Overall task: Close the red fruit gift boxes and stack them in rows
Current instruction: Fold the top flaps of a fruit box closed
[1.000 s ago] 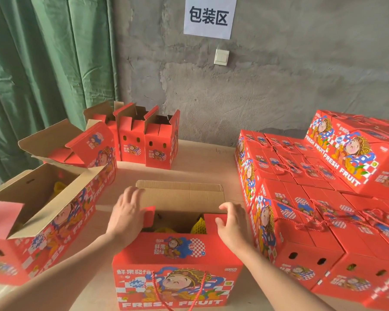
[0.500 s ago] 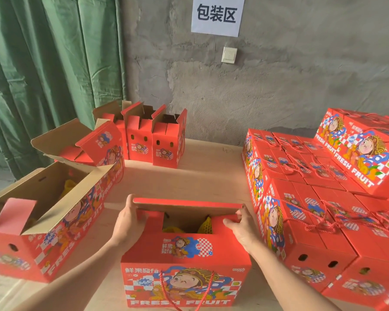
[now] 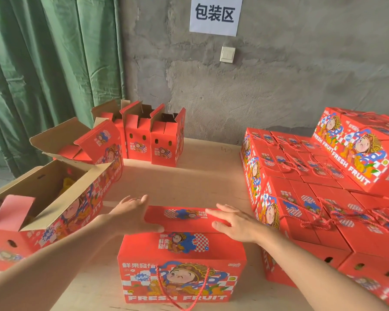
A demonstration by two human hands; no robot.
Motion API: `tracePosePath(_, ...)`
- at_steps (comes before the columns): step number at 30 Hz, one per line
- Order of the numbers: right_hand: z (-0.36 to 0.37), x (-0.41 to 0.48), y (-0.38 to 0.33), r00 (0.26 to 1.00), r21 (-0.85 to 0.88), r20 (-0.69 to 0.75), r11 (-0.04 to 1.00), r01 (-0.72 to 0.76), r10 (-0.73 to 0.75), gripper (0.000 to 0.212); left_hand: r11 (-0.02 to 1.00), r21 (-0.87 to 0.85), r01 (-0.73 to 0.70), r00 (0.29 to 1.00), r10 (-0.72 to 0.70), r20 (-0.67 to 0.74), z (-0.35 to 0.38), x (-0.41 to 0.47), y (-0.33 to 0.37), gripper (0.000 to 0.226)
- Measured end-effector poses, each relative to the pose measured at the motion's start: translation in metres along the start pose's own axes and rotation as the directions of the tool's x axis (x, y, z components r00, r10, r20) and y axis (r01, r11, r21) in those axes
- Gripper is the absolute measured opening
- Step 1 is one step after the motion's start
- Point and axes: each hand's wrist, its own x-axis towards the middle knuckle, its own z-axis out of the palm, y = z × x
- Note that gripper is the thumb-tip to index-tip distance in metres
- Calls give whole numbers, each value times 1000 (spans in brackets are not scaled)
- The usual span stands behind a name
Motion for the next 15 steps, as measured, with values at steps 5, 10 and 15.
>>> tracePosePath(5,4,3,6,998,-204,1,977,55,-56,58,980,145,-134,990,125,72,5,13,2,98)
tracePosePath(10,8,8,9,995,-293,-7,952,91,-97,66,946,257,-196,981,192,41,12,14,-1,110)
tracePosePath(15,9,7,9,997,-238,66,969,65,-50,50,951,236,-198,980,193,45,17,13,-3,125)
